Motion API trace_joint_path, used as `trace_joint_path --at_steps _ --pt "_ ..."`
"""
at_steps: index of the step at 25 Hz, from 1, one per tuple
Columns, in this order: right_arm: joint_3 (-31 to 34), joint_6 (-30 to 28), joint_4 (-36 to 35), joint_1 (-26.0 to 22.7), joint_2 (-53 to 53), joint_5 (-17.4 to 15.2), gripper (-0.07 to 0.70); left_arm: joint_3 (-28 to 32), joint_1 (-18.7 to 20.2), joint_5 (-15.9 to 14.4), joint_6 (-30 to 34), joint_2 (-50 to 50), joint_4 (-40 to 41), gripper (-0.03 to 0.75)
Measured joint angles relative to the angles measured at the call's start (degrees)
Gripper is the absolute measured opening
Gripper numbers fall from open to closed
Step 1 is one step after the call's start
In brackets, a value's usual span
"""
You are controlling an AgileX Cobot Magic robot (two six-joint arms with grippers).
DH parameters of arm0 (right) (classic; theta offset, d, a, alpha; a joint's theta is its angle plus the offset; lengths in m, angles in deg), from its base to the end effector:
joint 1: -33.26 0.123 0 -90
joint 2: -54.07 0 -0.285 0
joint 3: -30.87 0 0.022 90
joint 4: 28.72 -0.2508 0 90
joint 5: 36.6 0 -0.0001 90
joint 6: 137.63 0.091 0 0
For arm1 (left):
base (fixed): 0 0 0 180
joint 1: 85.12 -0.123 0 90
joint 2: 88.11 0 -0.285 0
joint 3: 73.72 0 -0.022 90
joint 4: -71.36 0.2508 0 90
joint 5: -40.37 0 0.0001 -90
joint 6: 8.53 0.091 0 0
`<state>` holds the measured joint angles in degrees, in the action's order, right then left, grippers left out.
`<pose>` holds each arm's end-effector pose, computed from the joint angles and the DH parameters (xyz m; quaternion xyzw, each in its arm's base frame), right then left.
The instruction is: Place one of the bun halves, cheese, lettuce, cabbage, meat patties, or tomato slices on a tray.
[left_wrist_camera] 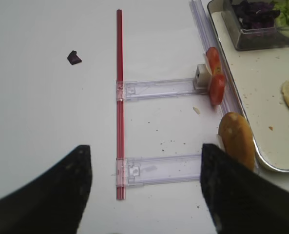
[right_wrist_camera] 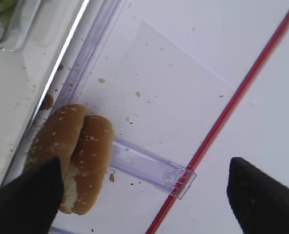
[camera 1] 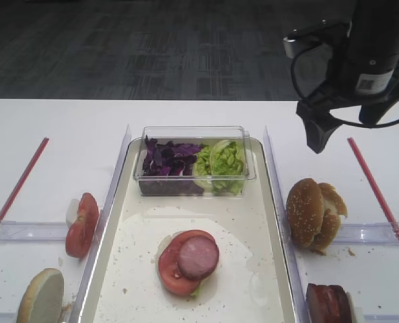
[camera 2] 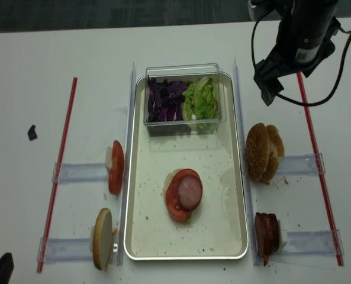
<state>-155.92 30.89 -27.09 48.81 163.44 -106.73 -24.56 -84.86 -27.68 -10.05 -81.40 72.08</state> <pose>0.3432 0.0930 0.2685 -0.2371 0.9693 -0.0114 0.0640 -0.0123 0.0011 0.2644 -0.0104 0.8825 -0.0011 0.4701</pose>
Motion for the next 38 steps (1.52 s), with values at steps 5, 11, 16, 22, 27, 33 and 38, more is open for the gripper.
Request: trace_joint_path --at_steps 5,11,16,22,27,33,38 --pt "0.00 1.50 1.57 0.00 0.00 0.00 0.692 0.00 0.00 0.00 0.00 0.00 0.00 0.439" --pt "0.00 1.50 0.37 0.00 0.00 0.00 0.692 0.00 0.00 0.00 0.00 0.00 0.00 0.439" --pt "0.00 1.50 -0.88 -1.48 0.00 0.00 0.692 0.00 0.00 0.00 0.00 0.00 0.00 0.439" --pt "0.00 1.50 -1.63 -7.66 0.00 0.00 0.692 0.00 0.00 0.00 0.00 0.00 0.00 0.439" --pt "0.00 2.64 -1.63 -12.59 0.00 0.00 0.692 0.00 0.00 0.00 0.00 0.00 0.00 0.439" --pt "0.00 2.76 -3.01 -17.79 0.00 0.00 0.692 0.00 0.00 0.00 0.00 0.00 0.00 0.439" --pt "0.00 2.85 -4.21 -19.32 0.00 0.00 0.692 0.00 0.00 0.00 0.00 0.00 0.00 0.439"
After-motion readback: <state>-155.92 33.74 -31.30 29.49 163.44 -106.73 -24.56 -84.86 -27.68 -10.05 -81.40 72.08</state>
